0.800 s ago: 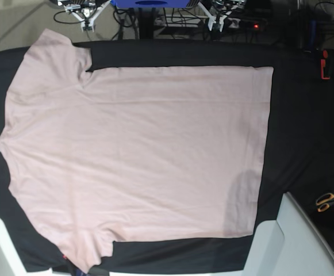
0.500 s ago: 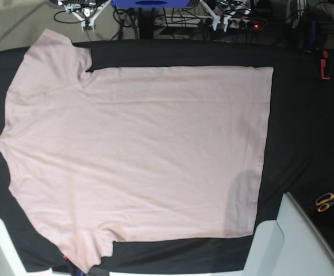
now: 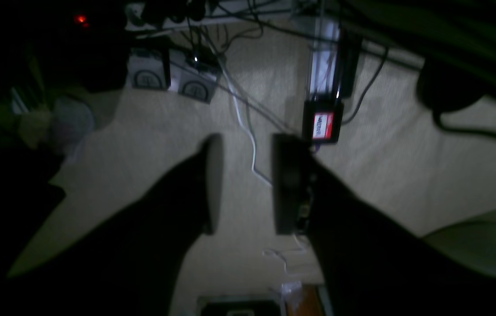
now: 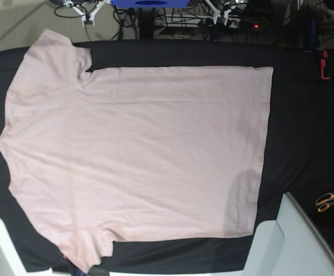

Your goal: Fold the T-shirt properly

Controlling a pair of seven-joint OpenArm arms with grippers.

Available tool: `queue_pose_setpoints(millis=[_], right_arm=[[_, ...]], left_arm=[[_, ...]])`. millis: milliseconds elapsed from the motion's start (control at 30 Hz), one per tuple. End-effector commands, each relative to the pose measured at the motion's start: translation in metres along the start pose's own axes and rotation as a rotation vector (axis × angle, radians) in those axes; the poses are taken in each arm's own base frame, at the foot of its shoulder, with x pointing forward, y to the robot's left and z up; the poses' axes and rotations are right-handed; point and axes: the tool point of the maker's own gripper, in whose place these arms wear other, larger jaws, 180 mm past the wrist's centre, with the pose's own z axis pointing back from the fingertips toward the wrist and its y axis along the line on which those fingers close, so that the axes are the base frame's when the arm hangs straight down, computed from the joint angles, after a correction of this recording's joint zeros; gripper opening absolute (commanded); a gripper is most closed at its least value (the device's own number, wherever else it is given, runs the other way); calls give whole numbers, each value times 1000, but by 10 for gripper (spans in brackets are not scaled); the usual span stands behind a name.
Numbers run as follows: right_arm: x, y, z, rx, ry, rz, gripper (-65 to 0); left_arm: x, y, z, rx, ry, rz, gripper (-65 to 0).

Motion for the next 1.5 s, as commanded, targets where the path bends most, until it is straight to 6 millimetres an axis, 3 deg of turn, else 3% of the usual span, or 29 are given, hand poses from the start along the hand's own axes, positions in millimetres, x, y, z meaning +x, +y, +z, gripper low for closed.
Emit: queue_pose_setpoints(millis=[0,67,100,167,200,300,667,800,967,1200,1367,1467], right_arm=[[-3,-1,0,2,4,0,-143],[-3,-1,0,2,4,0,-266],[-3,-1,0,2,4,0,-357],[-3,-1,0,3,4,-1,-590],[-3,-1,0,3,4,-1,-650],[2,1,0,6,-4,-6,-594],[-2,1,0,6,3,-3,-650],[-27,0,0,4,35,-3,-650],[-53,-5,8,-10,-6,-3,-650],[-64,-32,44,-65,-24,-24,-650],[-45,-68,85,-142,-109,-102,-650],[-28,-90,118,-191,-163,-131,-650]], left_arm=[[-7,0,1,-3,14,-6,-495],[-7,2,1,0,14,-7,-619],[-7,2,1,2,14,-3,-650],[-2,5,0,8,5,13,-650],[-1,5,0,9,3,16,-650],[0,2,0,4,1,17,-650],[-5,-5,0,-8,7,-1,-650],[-18,-4,6,-8,-17,-9,-650],[-30,7,27,6,-162,-37,-650],[-35,32,65,36,-287,-84,-650],[-19,26,101,21,-410,-114,-650],[3,40,132,65,-509,-100,-650]])
